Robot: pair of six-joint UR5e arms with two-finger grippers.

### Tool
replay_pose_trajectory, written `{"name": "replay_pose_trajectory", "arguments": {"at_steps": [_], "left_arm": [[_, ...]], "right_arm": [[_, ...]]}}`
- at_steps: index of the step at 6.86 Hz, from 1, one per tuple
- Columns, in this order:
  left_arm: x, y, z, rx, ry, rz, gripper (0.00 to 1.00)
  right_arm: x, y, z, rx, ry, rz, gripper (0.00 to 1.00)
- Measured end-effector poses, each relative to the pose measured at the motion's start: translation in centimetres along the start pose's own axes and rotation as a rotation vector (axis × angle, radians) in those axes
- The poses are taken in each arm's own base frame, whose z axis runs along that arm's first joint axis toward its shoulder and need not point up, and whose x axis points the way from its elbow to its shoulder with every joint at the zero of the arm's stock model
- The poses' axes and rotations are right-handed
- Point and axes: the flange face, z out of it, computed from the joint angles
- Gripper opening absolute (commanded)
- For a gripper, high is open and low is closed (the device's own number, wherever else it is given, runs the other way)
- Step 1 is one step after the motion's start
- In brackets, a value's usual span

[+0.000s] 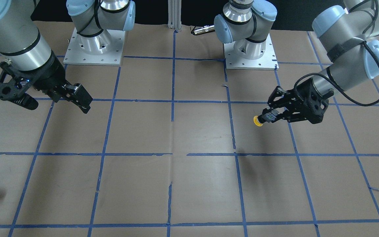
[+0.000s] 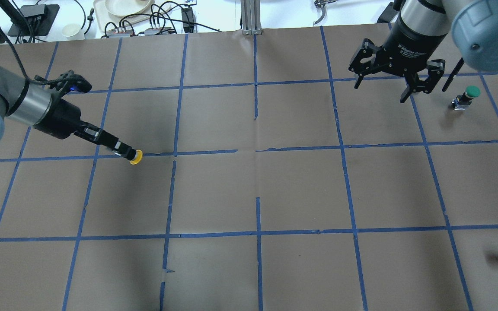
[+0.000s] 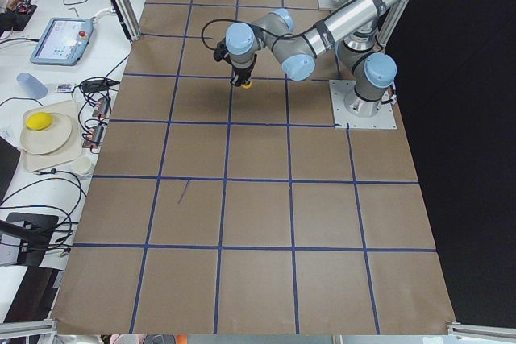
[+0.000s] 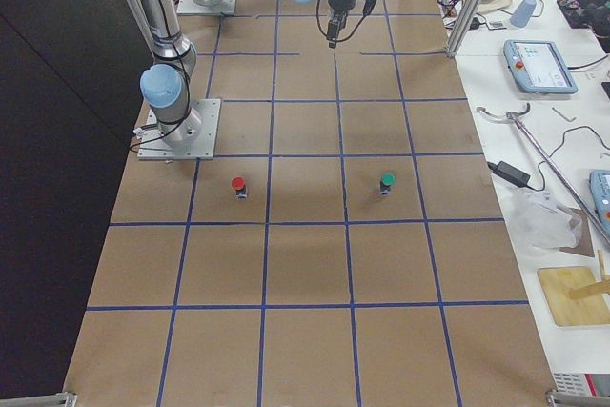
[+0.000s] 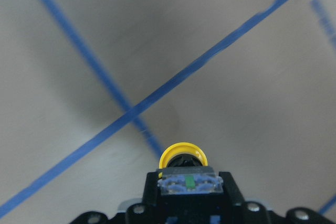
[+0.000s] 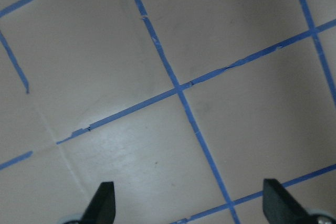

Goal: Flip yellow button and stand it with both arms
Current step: 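Lift the yellow button with the left gripper while the right arm approaches, then bring the open right gripper to the yellow cap held by the left gripper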

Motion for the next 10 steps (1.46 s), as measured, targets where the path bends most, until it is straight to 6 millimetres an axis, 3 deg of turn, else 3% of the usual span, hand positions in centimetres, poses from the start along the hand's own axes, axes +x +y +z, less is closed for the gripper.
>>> {"name": "replay_pose_trajectory", "arguments": {"at_steps": [2, 3, 4, 6, 8, 10], "left_arm": [[10.3, -3.2, 2.3, 0.119, 0.317, -0.229, 0.14], [14.2, -3.8, 2.6, 0.149, 0.469, -0.316, 0.14], [16.7, -4.1, 2.7, 0.169, 0.606, -0.371, 0.14], [18.5, -4.3, 3.5, 0.199, 0.825, -0.443, 0.12], [18.8, -4.6, 4.0, 0.211, 0.913, -0.466, 0.12], [18.8, -4.9, 4.1, 0.221, 0.958, -0.477, 0.12]], "right_arm": [[-2.0, -2.8, 0.0, -0.104, -0.237, 0.248, 1.0], [-3.3, -3.5, -0.3, -0.161, -0.343, 0.369, 1.0], [-4.4, -3.7, -0.7, -0.211, -0.435, 0.475, 1.0], [-5.8, -3.1, -1.9, -0.323, -0.551, 0.63, 1.0], [-6.5, -1.9, -3.4, -0.412, -0.592, 0.751, 0.99], [-7.5, 0.7, -3.9, -0.464, -0.575, 0.807, 0.99]]}}
